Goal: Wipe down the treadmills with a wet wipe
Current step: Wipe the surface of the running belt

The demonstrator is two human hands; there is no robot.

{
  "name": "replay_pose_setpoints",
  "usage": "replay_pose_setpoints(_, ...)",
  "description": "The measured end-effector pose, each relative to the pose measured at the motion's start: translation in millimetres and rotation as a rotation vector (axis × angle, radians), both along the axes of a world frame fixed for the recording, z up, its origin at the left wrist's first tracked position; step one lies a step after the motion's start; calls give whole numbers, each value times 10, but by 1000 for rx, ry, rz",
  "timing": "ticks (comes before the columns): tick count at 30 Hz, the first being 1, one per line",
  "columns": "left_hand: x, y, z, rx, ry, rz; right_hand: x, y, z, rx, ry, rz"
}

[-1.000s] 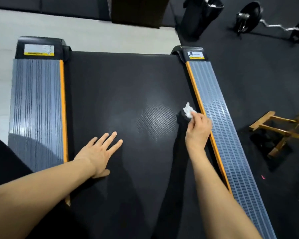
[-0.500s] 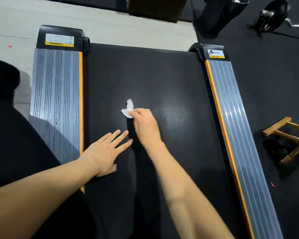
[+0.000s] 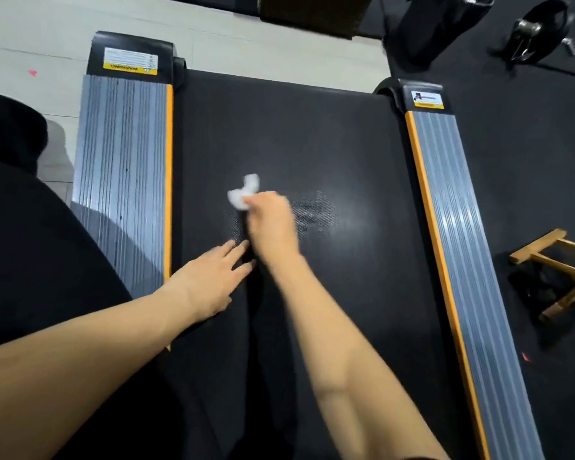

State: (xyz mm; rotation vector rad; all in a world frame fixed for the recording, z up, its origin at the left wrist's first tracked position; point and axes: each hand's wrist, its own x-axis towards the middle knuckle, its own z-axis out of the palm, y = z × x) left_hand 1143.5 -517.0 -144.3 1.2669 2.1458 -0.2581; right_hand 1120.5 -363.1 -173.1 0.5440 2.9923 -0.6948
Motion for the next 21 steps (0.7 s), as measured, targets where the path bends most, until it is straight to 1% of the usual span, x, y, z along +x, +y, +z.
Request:
replay_pose_setpoints(1, 15, -12, 25, 1, -11, 8, -26, -238, -10, 3, -6, 219)
replay_pose_setpoints(2, 40, -40, 53, -8, -20, 4, -52, -305, 32, -5, 0, 398)
replay_pose_setpoints(3, 62, -78, 70, -28, -18, -10, -70, -227, 86, -19, 8, 519)
replay_pose_setpoints(4, 74, -111, 65, -51, -6, -19, -73, -52, 109, -1, 30, 570)
replay_pose_setpoints(5, 79, -137, 50, -70, 3, -11, -61, 210, 81, 68, 49, 536)
replay_pose_setpoints(6, 79, -157, 46, -85, -2, 15, -28, 515, 73, 156, 47, 407)
replay_pose_setpoints(7, 84, -173, 36, -99, -22, 42, 28, 840, 73, 236, 15, 191)
replay_pose_setpoints(8, 95, -180, 31, -113, -41, 61, 109, 1122, 103, 263, -34, -52)
replay_pose_setpoints(9, 103, -185, 27, -128, -54, 65, 185, 1295, 141, 225, -52, -270)
replay_pose_setpoints(10, 113, -187, 33, -142, -61, 59, 221, 1308, 167, 202, -59, -426)
replay_pose_setpoints(11, 124, -190, 29, -152, -63, 49, 199, 1180, 180, 173, -65, -507)
replay_pose_setpoints(12, 131, -191, 25, -161, -59, 42, 114, 925, 190, 151, -79, -492)
replay_pose_setpoints(13, 139, -196, 22, -173, -50, 35, -4, 611, 201, 110, -70, -397)
replay_pose_setpoints(14, 148, -200, 23, -185, -42, 28, -134, 247, 185, 67, -59, -242)
replay_pose_setpoints(15, 157, -205, 20, -198, -41, 22, -235, -127, 171, 36, -51, -43)
replay_pose_setpoints(17, 161, -199, 27, -223, -49, 8, -328, -708, 176, 27, -110, 325)
replay_pose_setpoints(19, 146, -201, 27, -212, -63, 16, -349, -792, 159, 38, -149, 516)
replay_pose_setpoints(21, 129, -208, 46, -176, -71, 49, -297, -510, 163, 93, -103, 566)
